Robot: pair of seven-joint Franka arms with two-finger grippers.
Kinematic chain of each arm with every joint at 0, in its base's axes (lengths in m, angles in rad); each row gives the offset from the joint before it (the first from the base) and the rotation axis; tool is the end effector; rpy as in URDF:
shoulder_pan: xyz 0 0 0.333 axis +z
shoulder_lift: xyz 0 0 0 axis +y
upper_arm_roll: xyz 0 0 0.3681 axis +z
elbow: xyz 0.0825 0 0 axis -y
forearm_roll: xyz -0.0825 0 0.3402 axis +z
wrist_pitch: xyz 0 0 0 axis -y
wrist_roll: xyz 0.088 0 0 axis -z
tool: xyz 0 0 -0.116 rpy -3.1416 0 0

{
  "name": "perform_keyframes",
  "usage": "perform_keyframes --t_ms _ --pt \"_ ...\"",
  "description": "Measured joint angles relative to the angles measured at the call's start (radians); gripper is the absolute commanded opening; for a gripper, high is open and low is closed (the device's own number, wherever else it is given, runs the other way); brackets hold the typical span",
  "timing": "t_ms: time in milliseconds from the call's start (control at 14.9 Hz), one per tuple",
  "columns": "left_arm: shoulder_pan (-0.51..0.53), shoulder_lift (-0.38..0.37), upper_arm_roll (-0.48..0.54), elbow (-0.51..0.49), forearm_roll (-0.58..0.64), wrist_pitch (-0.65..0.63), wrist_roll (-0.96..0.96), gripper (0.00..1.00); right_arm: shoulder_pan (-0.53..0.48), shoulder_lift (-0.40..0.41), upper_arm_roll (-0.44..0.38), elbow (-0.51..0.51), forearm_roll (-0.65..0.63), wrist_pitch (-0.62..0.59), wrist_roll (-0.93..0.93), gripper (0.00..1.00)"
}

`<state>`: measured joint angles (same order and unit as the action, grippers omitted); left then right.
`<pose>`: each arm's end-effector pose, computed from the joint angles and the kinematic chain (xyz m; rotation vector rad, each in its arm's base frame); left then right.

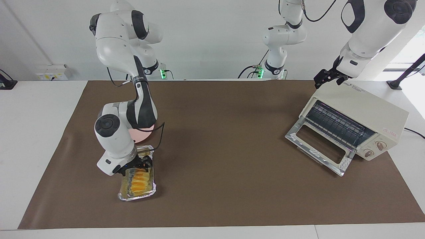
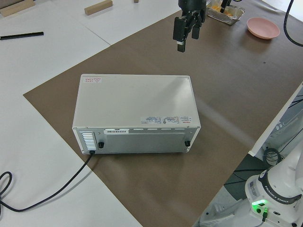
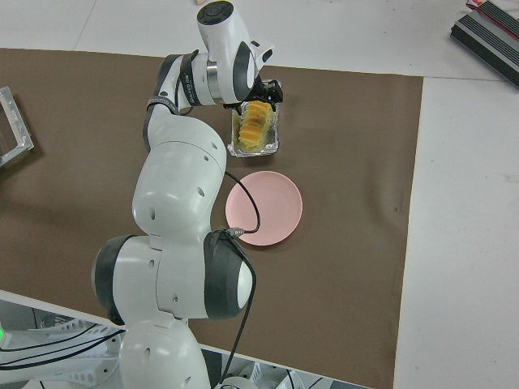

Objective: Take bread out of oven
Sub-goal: 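Grasp the bread rolls in the tray with the right gripper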

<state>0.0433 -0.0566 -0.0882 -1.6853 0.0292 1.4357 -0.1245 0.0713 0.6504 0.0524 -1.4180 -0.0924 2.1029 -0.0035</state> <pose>0.4698 -0.0189 0.6371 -3.0748 -0.1251 0.2927 0.7150 0.0747 0.3737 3.0842 0.2495 0.0595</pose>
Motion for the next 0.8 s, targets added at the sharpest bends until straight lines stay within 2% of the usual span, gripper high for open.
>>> perform_keyframes --t_ms 335,401,468,535,803 --pt "0.0 0.0 0.0 0.0 0.0 0.0 0.0 1.0 0.018 0.0 -0.007 -0.061 -0.002 0.086 0.02 1.0" --pt "0.0 0.0 0.0 0.0 0.0 0.0 0.0 1.0 0.016 0.0 -0.013 -0.073 -0.002 0.1 0.02 0.88" --pt "0.0 0.0 0.0 0.0 0.0 0.0 0.0 1.0 0.013 0.0 -0.017 -0.079 -0.002 0.109 0.02 0.52" --pt "0.0 0.0 0.0 0.0 0.0 0.0 0.0 1.0 0.011 0.0 -0.021 -0.081 -0.002 0.114 0.02 0.01" --pt "0.0 0.0 0.0 0.0 0.0 0.0 0.0 1.0 0.006 -0.008 -0.022 -0.081 -0.002 0.113 0.02 0.0"
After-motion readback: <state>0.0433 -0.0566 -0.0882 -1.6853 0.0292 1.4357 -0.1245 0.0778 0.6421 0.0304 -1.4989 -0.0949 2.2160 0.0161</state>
